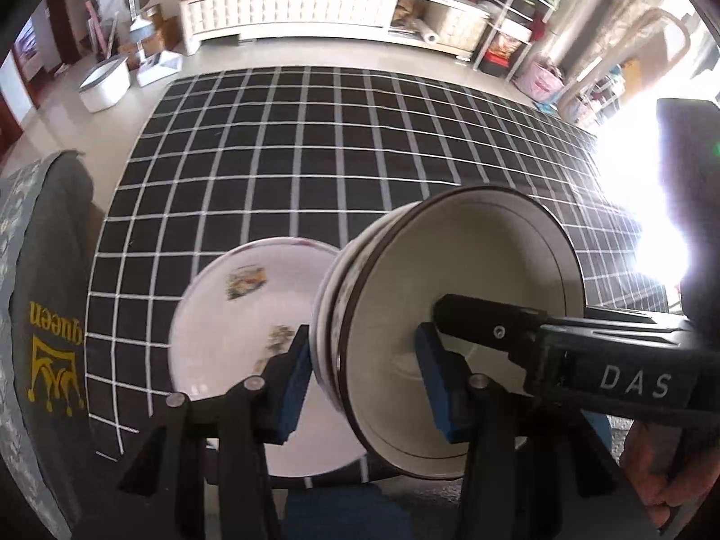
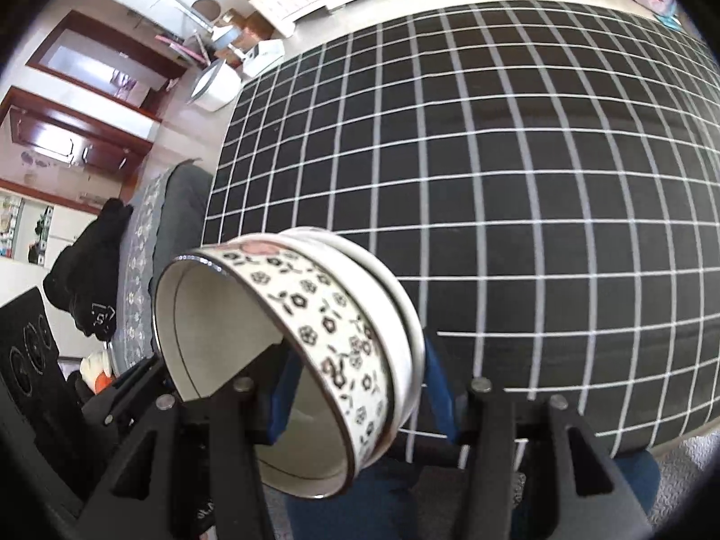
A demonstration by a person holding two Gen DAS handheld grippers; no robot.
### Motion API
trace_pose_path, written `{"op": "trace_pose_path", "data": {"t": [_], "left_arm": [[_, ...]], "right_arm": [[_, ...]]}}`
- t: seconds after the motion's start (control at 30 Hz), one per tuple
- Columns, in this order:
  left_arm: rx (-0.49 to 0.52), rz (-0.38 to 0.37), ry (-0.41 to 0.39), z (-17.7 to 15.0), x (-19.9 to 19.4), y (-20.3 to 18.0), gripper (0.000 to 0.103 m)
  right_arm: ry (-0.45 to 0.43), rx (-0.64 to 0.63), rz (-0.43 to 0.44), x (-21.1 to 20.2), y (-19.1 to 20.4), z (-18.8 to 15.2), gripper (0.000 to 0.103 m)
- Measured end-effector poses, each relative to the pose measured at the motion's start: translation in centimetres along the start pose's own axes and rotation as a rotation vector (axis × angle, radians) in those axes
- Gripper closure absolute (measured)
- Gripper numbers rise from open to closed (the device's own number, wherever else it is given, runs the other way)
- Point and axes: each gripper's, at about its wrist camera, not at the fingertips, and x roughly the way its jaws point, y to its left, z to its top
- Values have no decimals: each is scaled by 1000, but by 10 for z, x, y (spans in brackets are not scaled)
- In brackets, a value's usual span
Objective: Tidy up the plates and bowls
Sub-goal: 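Lift the bowl stack and carry it over the plate stack, left gripper, then lower the bowl stack onto the plates and open the left gripper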
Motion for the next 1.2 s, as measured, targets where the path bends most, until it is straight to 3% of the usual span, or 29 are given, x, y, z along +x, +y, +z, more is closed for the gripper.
{"op": "trace_pose_path", "data": {"t": [0.33, 0.67, 1.0, 1.2], "left_arm": [[-71, 22, 20, -17, 19, 57, 60], [-95, 9, 58, -20, 39, 69, 60], [-125, -25, 51, -21, 45, 82, 61], [-107, 40, 37, -21, 41, 78, 61]], "right_arm": [[63, -26, -5, 42, 29, 8, 49], [112, -21, -40, 64, 26, 10, 49], [102, -74, -58, 64, 31, 11, 51], [88, -102, -68, 63, 32, 11, 51]]}}
